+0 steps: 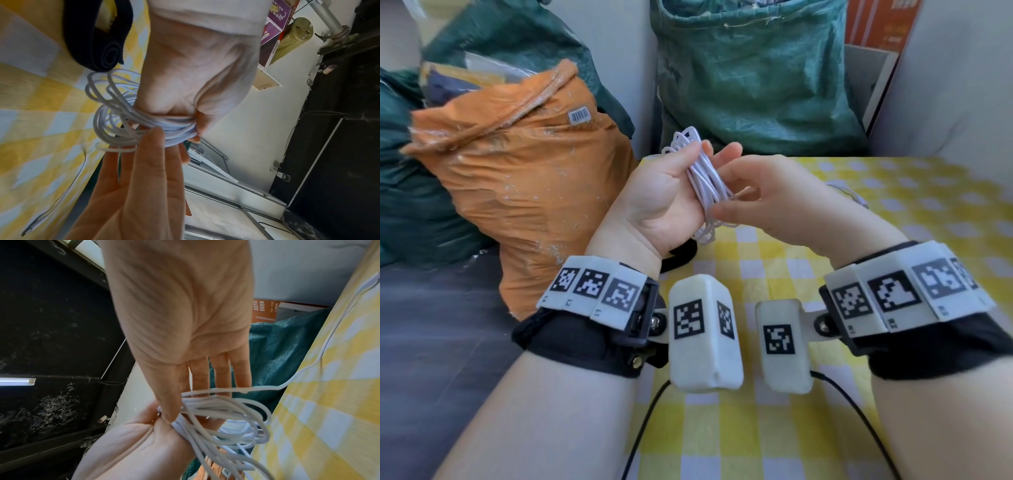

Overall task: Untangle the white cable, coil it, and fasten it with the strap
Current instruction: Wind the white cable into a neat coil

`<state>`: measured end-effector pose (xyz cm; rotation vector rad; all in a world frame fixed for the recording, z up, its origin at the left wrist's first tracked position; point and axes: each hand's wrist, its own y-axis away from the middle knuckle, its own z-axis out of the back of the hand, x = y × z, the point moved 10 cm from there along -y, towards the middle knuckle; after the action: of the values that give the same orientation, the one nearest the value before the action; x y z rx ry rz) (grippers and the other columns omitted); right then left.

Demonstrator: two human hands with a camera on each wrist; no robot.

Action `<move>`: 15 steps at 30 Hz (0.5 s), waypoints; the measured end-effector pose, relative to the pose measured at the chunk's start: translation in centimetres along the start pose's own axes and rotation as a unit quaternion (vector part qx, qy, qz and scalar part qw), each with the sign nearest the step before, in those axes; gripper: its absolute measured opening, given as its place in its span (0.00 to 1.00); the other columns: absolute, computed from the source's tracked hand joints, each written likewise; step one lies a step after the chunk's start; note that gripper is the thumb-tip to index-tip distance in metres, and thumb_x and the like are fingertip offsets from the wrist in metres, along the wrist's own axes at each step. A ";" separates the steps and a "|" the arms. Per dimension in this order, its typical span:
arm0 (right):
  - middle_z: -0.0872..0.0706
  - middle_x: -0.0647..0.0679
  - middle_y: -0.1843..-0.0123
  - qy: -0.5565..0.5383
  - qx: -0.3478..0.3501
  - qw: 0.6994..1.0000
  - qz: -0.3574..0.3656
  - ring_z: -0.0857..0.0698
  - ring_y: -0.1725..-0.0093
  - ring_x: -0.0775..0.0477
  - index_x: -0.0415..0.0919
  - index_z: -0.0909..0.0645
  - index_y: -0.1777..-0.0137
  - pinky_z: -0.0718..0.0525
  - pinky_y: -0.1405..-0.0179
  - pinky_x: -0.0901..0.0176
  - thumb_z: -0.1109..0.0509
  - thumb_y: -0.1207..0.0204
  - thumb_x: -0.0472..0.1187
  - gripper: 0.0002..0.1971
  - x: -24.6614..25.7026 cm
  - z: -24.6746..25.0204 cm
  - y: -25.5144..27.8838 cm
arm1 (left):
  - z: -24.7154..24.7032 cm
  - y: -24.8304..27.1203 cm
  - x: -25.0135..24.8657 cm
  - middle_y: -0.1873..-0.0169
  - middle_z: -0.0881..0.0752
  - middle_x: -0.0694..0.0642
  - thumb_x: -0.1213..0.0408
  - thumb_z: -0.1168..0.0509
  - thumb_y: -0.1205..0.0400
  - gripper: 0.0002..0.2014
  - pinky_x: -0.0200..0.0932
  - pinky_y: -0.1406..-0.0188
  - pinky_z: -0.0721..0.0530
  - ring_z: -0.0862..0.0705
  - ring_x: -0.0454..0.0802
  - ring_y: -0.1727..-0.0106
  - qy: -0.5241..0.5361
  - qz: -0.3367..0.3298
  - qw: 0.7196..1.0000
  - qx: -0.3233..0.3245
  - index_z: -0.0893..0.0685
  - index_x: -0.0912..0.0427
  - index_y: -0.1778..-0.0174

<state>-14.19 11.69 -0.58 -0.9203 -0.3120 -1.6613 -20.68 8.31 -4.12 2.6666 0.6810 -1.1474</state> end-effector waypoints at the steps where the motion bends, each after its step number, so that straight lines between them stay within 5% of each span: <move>1: 0.13 0.56 0.54 -0.017 -0.001 1.000 -0.001 0.15 0.55 0.56 0.45 0.16 0.44 0.21 0.62 0.78 0.26 0.26 0.37 0.11 -0.1 0.1 0.0 | 0.3 -0.1 -0.2 0.64 0.15 0.57 0.59 0.51 0.11 0.15 0.58 0.47 0.15 0.14 0.58 0.54 -0.003 -0.007 1.000 -0.004 0.26 0.59 0.60; 4: 0.13 0.51 0.51 -0.042 -0.007 0.999 -0.009 0.12 0.53 0.49 0.46 0.16 0.45 0.19 0.60 0.72 0.24 0.28 0.38 0.12 -0.6 0.2 -0.1 | 0.5 -0.2 -0.5 0.69 0.24 0.52 0.57 0.52 0.11 0.16 0.60 0.36 0.21 0.20 0.57 0.52 0.004 -0.029 1.000 -0.002 0.27 0.58 0.62; 7: 0.12 0.49 0.53 -0.041 -0.002 0.999 -0.011 0.12 0.53 0.48 0.47 0.15 0.46 0.17 0.56 0.65 0.22 0.31 0.40 0.14 -0.7 0.1 0.0 | 0.2 0.0 -0.7 0.75 0.26 0.50 0.53 0.53 0.12 0.18 0.58 0.47 0.14 0.17 0.53 0.64 0.017 -0.039 0.999 0.014 0.29 0.56 0.65; 10: 0.12 0.55 0.61 -0.029 -0.034 0.999 0.004 0.16 0.61 0.60 0.44 0.13 0.54 0.23 0.62 0.77 0.20 0.33 0.41 0.08 -0.7 0.8 0.0 | 0.0 0.1 -0.9 0.80 0.26 0.48 0.49 0.53 0.12 0.20 0.50 0.51 0.14 0.15 0.51 0.67 0.039 -0.038 0.998 0.012 0.30 0.55 0.66; 13: 0.14 0.56 0.67 -0.060 -0.100 0.993 -0.020 0.20 0.70 0.61 0.43 0.15 0.63 0.25 0.72 0.74 0.21 0.34 0.51 0.12 -1.8 2.5 0.1 | 0.1 0.2 -1.6 0.85 0.32 0.46 0.48 0.52 0.12 0.21 0.42 0.60 0.17 0.26 0.43 0.81 0.075 -0.051 0.996 0.011 0.31 0.54 0.69; 15: 0.13 0.55 0.62 -0.062 -0.089 0.994 -0.031 0.18 0.64 0.58 0.46 0.15 0.60 0.23 0.69 0.71 0.20 0.37 0.54 0.14 -2.4 2.6 0.1 | 0.0 0.2 -1.7 0.87 0.35 0.45 0.46 0.52 0.13 0.22 0.35 0.73 0.22 0.34 0.42 0.85 0.080 -0.046 0.995 0.022 0.31 0.53 0.70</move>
<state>-12.96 15.00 -0.65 -1.1596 -0.2820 -1.7116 -21.58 7.53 -2.94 2.8145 0.8208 -0.9872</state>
